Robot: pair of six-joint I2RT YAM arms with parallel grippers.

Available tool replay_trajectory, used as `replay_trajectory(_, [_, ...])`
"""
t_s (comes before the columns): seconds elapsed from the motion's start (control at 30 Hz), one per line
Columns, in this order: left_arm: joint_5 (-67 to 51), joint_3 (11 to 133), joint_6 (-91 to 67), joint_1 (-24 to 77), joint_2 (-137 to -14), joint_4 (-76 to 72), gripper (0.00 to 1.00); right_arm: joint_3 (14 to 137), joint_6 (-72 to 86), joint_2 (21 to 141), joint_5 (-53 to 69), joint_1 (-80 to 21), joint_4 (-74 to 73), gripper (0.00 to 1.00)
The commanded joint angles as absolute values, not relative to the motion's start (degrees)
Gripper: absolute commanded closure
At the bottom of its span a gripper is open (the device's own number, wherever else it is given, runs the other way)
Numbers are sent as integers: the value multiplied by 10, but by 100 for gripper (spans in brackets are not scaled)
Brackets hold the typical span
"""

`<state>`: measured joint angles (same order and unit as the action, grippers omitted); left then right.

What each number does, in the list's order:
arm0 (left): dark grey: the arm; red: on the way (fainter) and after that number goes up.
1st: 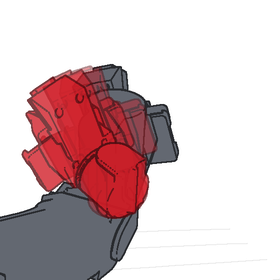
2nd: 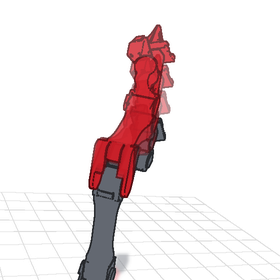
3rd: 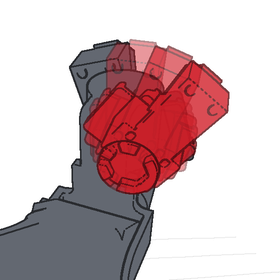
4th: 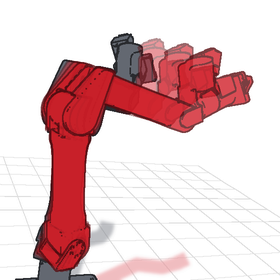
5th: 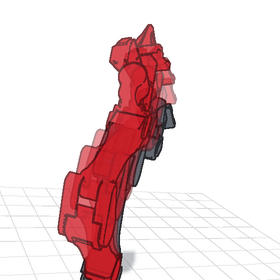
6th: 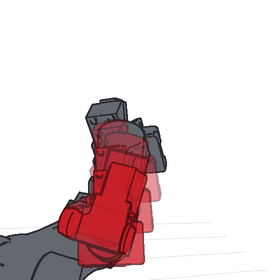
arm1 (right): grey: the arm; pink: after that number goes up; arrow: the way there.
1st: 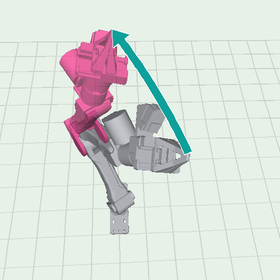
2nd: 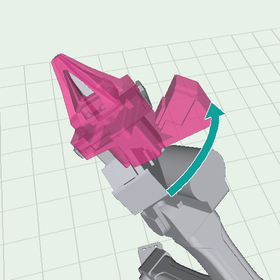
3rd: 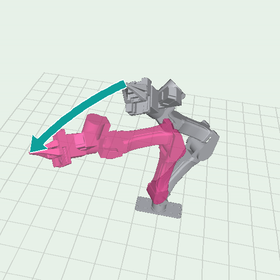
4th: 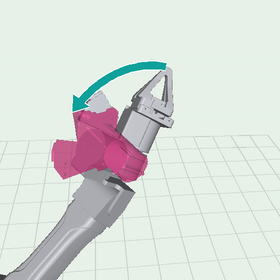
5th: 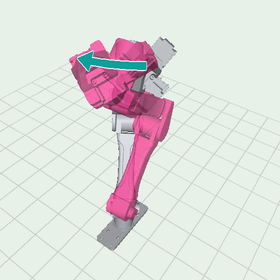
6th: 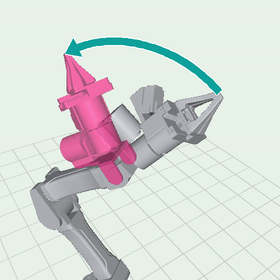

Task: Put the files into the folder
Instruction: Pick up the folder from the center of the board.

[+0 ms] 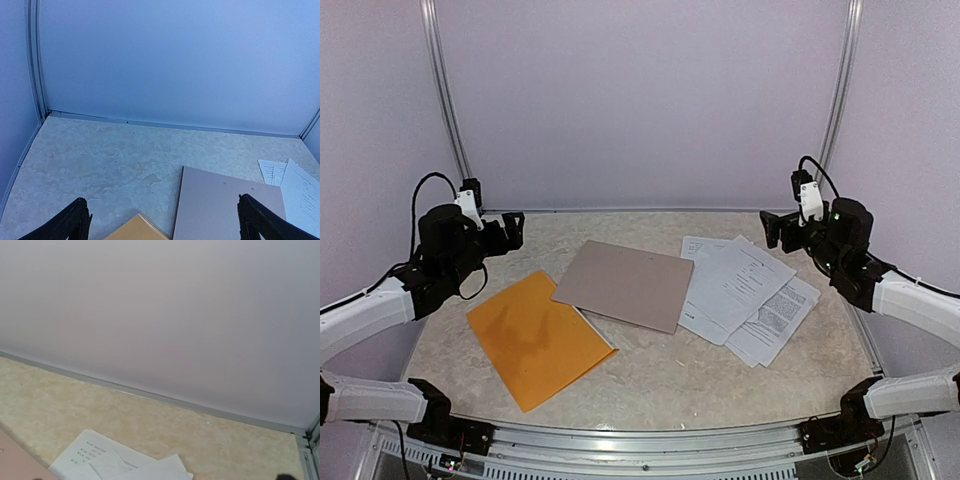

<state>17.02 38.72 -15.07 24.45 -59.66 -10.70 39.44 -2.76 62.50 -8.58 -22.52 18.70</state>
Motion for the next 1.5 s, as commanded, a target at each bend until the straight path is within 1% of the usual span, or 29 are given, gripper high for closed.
replay_trajectory(0.0, [180,383,-143,248,-605,-106,1,408,-33,637,-84,-235,162,1])
replay_trajectory(0.3, [187,383,-144,255,-607,-100,1,438,-41,645,-95,-251,122,1])
replay_trajectory(0.53, [189,397,-170,255,-624,-69,1,486,-100,699,-120,-323,60,1])
replay_trajectory(0.7, [164,405,-195,249,-650,-49,1,532,-146,789,-135,-386,36,1])
replay_trajectory(0.87, [92,413,-251,220,-683,-33,1,602,-173,899,-159,-463,7,1])
replay_trajectory(1.0, [54,424,-274,212,-723,-23,1,662,-184,982,-142,-513,-8,2])
replay_trajectory(1.23, [49,445,-295,208,-777,14,2,787,-207,1116,-119,-583,-57,6])
replay_trajectory(1.47, [54,441,-299,206,-776,19,2,896,-226,1211,-92,-609,-115,9])
